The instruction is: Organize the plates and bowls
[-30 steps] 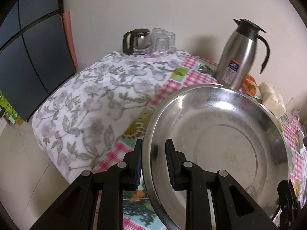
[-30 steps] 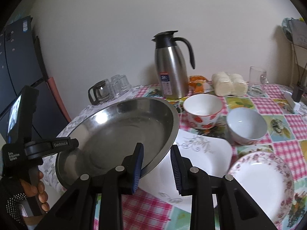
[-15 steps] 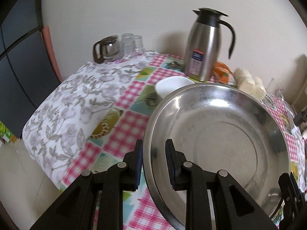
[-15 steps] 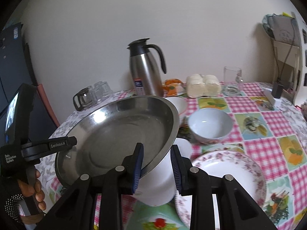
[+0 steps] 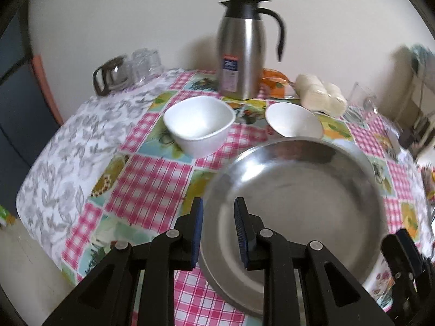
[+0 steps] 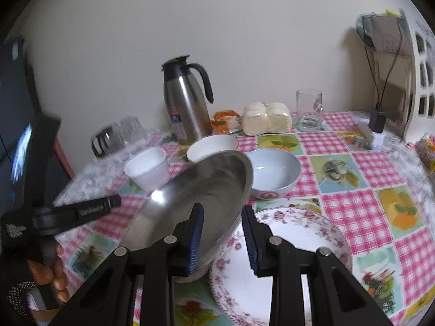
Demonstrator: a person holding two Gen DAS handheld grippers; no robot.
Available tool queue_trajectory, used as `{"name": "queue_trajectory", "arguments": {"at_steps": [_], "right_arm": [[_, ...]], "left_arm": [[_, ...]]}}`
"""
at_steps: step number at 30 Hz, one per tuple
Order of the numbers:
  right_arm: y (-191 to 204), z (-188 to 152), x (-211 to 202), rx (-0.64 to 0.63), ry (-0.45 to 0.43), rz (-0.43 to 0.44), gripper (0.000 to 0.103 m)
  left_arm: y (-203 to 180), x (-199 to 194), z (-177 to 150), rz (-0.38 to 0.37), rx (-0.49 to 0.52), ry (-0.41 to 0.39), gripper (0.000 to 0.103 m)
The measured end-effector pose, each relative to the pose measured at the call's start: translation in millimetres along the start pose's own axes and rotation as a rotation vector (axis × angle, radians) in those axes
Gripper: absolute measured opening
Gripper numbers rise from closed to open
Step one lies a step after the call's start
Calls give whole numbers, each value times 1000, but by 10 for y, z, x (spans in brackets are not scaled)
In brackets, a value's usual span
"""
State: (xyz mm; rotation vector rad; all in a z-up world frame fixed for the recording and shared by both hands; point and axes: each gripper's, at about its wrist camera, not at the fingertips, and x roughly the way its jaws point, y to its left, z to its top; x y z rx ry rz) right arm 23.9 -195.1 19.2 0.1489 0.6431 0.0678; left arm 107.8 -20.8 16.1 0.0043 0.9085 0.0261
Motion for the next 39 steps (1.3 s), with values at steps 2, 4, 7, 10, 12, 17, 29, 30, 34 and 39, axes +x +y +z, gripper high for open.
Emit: {"name": "queue_trajectory", "arguments": {"at_steps": [2, 4, 7, 10, 12, 17, 29, 30, 34, 39], "right_arm": [[59, -26, 26, -19, 7, 19, 30], [108, -61, 104, -40, 39, 20, 30], [49, -117, 212, -19, 84, 3, 30], [-23, -135, 251, 6, 101, -8, 30], [-54, -141, 280, 28, 109, -12, 30], [-120, -159, 347, 74, 112, -45, 30], [-209, -226, 496, 139, 175, -54, 30], [-190, -236, 512, 133, 185, -51, 30], [-127, -267, 550, 113, 214, -32, 30], [-112, -281, 569, 102, 230, -41, 30]], "left_arm": [[-55, 46, -21, 11, 28, 13, 24], [-27, 118, -36, 2, 13, 39, 24], [63, 172, -30, 0, -18, 60, 24], [191, 202, -16, 4, -60, 68, 24], [263, 241, -9, 14, -80, 80, 26], [462, 426, -47, 2, -165, 147, 38], [474, 644, -139, 1, -184, 216, 41], [476, 641, -139, 1, -186, 216, 41], [488, 634, -123, 10, -186, 215, 41], [499, 623, -111, 15, -186, 217, 41]]}}
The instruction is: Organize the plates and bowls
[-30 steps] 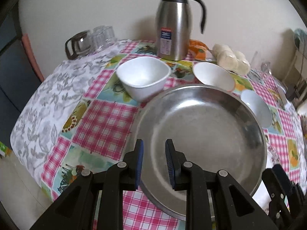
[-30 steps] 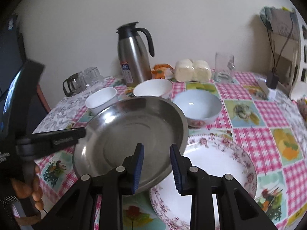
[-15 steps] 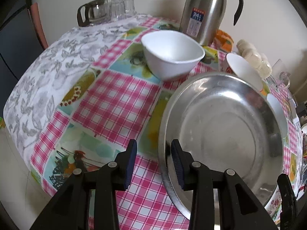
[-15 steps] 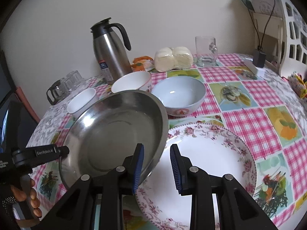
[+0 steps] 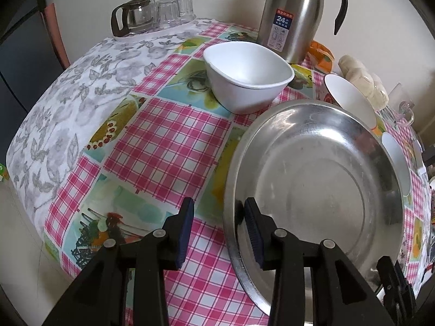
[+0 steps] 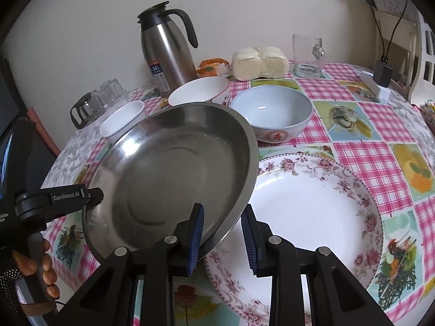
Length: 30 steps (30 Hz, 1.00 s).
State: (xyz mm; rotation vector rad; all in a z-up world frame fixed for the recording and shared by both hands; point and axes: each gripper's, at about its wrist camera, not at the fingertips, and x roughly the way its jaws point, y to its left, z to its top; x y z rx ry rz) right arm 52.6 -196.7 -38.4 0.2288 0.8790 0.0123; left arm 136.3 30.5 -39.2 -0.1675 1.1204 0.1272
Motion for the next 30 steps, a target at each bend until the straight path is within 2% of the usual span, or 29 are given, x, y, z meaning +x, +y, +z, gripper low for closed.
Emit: {"name": "queue_trajectory", "arguments": {"at_steps": [5, 7, 9, 10, 15, 16, 18, 21, 24, 30], "right_arm": [[-53, 44, -79, 11, -24, -33, 31], [-65, 56, -108, 13, -31, -44, 33], [-73, 65, -126, 16, -38, -56, 47], [-77, 67, -134, 16, -42, -57, 61], [-54, 79, -173, -8, -59, -71, 69], [-50, 78, -184, -12, -64, -76, 74], [-45, 87, -203, -21, -74, -80, 77], [-51, 93, -227, -28, -85, -89, 84], [-84, 98, -249, -21, -91, -89, 88], [-145, 122, -315, -20, -115, -98, 99]], "left_arm": [[-23, -89, 24, 6, 14, -19, 43], [-37, -123, 25, 4, 22, -26, 56], [-53, -143, 23, 5, 31, -31, 62], [-64, -148, 25, 7, 37, -30, 66], [-103, -176, 19, 27, 68, -44, 77], [-112, -183, 17, 28, 71, -48, 85], [-125, -207, 15, 28, 75, -65, 91], [-143, -245, 9, 49, 84, -94, 92], [-163, -266, 7, 68, 94, -109, 99], [-196, -339, -15, 51, 93, -140, 100]]}}
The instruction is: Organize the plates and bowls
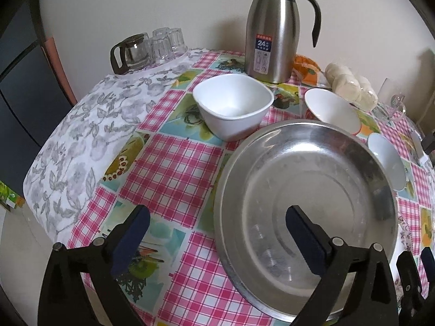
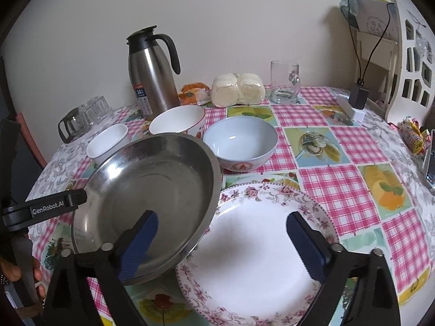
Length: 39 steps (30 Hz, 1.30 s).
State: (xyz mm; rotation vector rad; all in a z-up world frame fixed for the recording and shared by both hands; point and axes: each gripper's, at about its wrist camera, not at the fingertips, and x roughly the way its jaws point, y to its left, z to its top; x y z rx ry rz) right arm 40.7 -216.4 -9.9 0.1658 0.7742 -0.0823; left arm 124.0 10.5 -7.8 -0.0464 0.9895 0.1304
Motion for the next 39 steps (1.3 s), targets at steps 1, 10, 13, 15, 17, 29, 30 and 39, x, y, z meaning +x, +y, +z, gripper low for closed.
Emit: {"name": "queue_trajectory", "arguments": {"at_steps": [1, 10, 13, 15, 17, 29, 30, 39], "right_arm": [[-11, 5, -8, 0, -4, 0, 100], [-253, 51, -159, 31, -56, -16, 102], [-395, 54, -221, 47, -71, -29, 102], [-521, 41, -261, 63, -79, -43, 102], [-633, 32, -291, 76, -85, -55, 102], [-1435, -117, -492, 171, -109, -173, 102], [-1516, -134, -497, 189, -106, -177, 102], [-1777, -236, -451, 280, -75, -117, 101]], "left_arm": [[-7, -22, -4, -12, -4, -9, 100], [-203, -348, 20, -227, -24, -135, 100], [-350, -495, 6, -246, 19, -181, 100], [-470, -601, -28, -243, 54, -219, 100], [-600, -704, -73, -253, 85, -258, 100], [-1091, -859, -378, -275, 130, -239, 100], [-1144, -867, -410, -276, 142, -229, 100], [-1516, -764, -667, -308, 208, -83, 98]]}}
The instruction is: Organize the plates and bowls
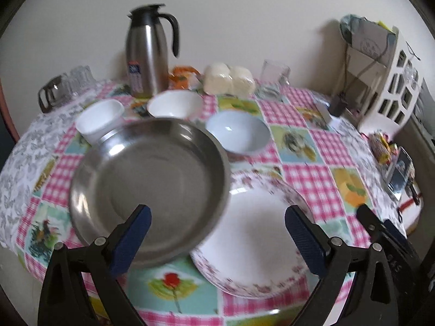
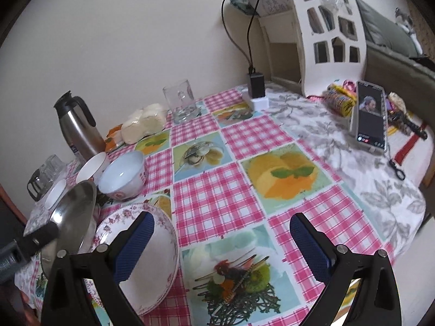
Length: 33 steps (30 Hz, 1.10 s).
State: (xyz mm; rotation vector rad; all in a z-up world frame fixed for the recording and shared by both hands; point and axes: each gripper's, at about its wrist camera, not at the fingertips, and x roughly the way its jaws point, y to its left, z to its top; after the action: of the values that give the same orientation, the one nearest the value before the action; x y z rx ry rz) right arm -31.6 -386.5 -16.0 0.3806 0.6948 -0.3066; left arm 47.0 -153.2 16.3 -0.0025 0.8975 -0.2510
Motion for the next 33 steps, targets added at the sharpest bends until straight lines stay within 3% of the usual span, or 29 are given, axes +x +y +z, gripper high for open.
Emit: {"name": "queue_trajectory", "arguments": {"at_steps": [6, 15, 19, 21, 25, 28, 33], "right_arm": [[80, -60, 112, -15, 44, 40, 97], [211, -198, 344, -38, 157, 86, 72], [233, -265, 432, -31, 199, 124, 65], [256, -287, 460, -31, 212, 135, 62], [300, -329, 517, -40, 234, 149, 46], [328, -366, 556, -44, 248, 159, 43], [346, -419, 635, -50, 270, 153, 22]], "left_arm": [[-140, 65, -149, -14, 17, 72, 95], [-174, 137, -302, -20, -6, 137, 95], [-104, 195, -338, -13, -44, 159, 80], [-34, 261, -380, -28, -90, 192, 79], [46, 352, -438, -38, -151, 230, 76], [78, 383, -460, -8, -165, 230, 76], [135, 437, -475, 12, -185, 236, 76]]}}
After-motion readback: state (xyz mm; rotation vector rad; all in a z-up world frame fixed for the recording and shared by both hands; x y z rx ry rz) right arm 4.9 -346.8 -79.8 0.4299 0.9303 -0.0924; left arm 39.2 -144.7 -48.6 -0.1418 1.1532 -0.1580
